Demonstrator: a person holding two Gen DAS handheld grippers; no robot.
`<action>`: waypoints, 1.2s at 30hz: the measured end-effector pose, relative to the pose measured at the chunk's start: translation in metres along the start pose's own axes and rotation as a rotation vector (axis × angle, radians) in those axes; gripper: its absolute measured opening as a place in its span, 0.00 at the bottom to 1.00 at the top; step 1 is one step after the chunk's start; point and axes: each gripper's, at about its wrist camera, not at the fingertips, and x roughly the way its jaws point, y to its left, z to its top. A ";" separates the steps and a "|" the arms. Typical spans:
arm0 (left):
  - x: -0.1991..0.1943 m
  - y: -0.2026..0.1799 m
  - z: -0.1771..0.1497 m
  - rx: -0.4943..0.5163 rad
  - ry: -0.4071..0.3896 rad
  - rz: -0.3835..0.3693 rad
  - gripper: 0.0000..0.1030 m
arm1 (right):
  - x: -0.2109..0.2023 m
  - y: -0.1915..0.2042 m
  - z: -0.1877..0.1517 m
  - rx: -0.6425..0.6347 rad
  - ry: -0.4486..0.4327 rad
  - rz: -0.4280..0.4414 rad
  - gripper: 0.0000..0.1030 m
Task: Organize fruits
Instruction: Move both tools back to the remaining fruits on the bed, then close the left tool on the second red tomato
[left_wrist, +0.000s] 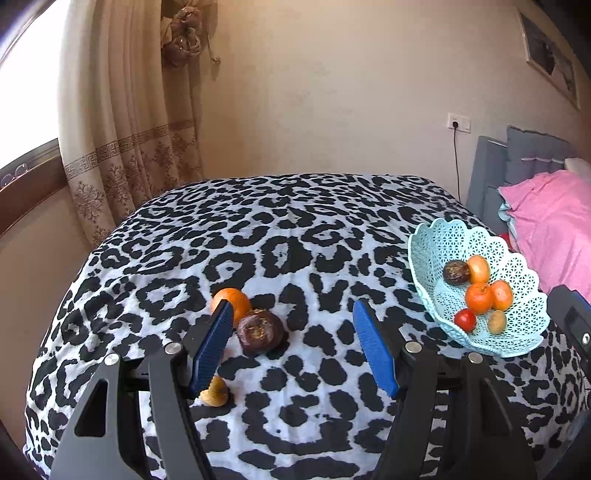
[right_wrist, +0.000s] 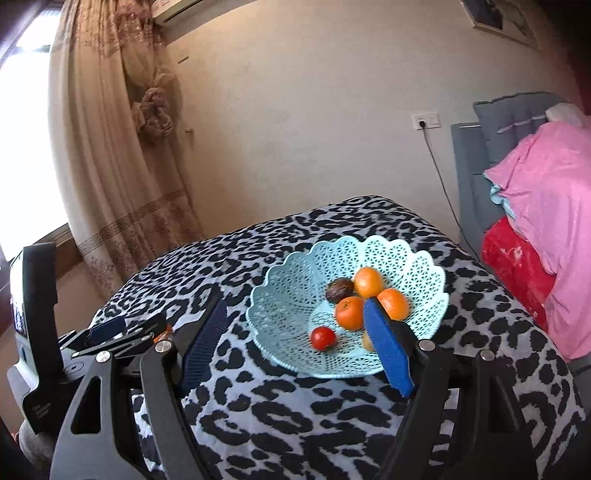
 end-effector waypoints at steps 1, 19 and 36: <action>0.000 0.002 0.000 -0.001 0.001 0.002 0.65 | 0.001 0.001 0.000 -0.003 0.004 0.004 0.76; 0.013 0.096 -0.006 -0.170 0.083 0.041 0.65 | 0.013 0.032 -0.025 -0.112 0.100 0.096 0.76; 0.054 0.109 -0.020 -0.223 0.217 -0.058 0.55 | 0.026 0.040 -0.037 -0.140 0.151 0.110 0.76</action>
